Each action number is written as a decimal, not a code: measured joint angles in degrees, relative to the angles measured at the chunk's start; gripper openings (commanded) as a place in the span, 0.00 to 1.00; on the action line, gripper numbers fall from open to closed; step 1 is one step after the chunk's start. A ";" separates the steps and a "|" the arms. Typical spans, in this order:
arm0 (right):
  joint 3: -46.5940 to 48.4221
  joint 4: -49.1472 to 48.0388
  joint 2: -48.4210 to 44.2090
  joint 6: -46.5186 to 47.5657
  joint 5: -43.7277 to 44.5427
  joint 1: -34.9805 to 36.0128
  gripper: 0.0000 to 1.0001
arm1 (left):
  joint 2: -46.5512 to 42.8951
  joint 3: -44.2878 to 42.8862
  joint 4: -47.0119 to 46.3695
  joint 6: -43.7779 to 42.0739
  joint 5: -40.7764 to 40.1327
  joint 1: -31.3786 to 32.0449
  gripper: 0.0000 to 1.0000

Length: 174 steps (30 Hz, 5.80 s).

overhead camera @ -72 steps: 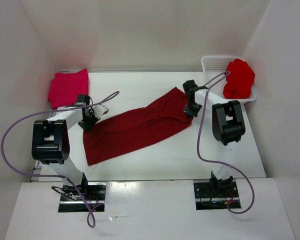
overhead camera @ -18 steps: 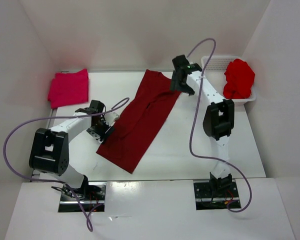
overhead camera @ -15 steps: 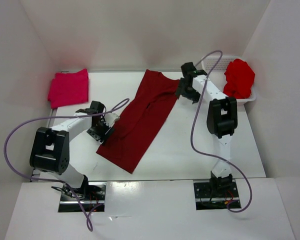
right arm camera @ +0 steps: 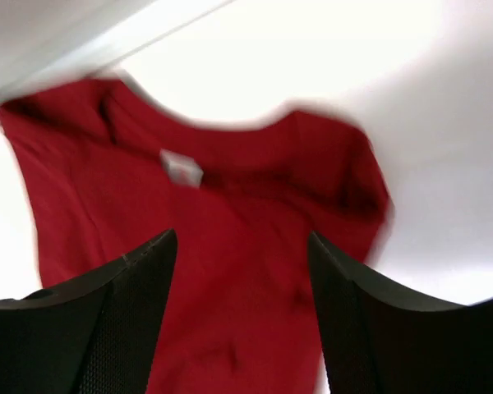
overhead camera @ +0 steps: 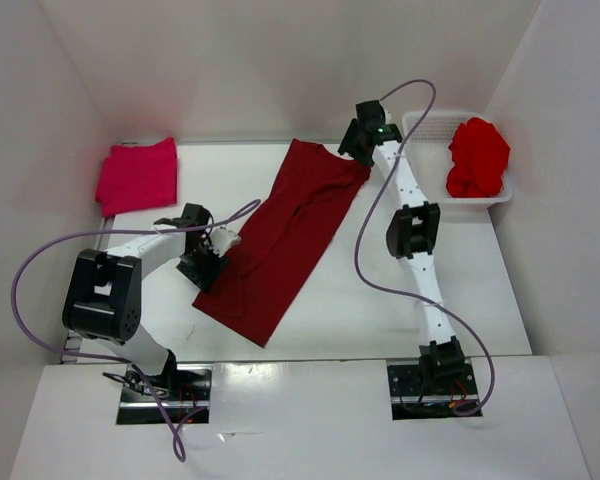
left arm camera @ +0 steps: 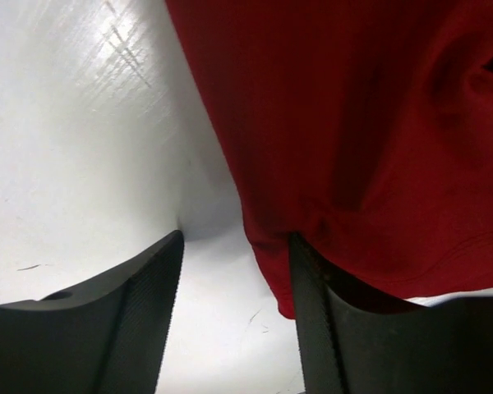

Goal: Fold and stack the t-shirts
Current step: Rotate the tshirt 90 degrees

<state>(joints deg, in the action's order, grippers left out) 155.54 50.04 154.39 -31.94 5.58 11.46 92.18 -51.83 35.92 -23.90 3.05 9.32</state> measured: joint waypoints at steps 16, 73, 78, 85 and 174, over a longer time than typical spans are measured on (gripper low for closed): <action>22.21 20.11 13.92 -3.85 7.58 -0.22 0.73 | 0.52 -0.35 0.48 -0.17 0.24 0.02 0.59; 23.12 21.92 -22.80 -5.14 44.59 38.66 1.00 | -28.24 -5.51 5.42 2.14 -3.43 11.39 0.56; 21.64 23.58 -24.00 -4.15 43.58 40.37 1.00 | -28.33 -9.42 7.02 4.63 -2.19 10.08 0.57; 22.60 24.04 -34.16 -2.12 48.89 48.92 1.00 | -29.38 -11.82 7.96 6.88 3.37 7.02 0.58; -95.19 -12.28 -60.46 -26.47 4.46 55.89 0.49 | -44.76 -1.33 7.80 -14.45 9.22 12.22 0.73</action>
<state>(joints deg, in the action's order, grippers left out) 60.36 37.76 93.93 -58.41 10.04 67.35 47.42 -53.17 43.72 -38.35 12.27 21.54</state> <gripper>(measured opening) 0.480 0.736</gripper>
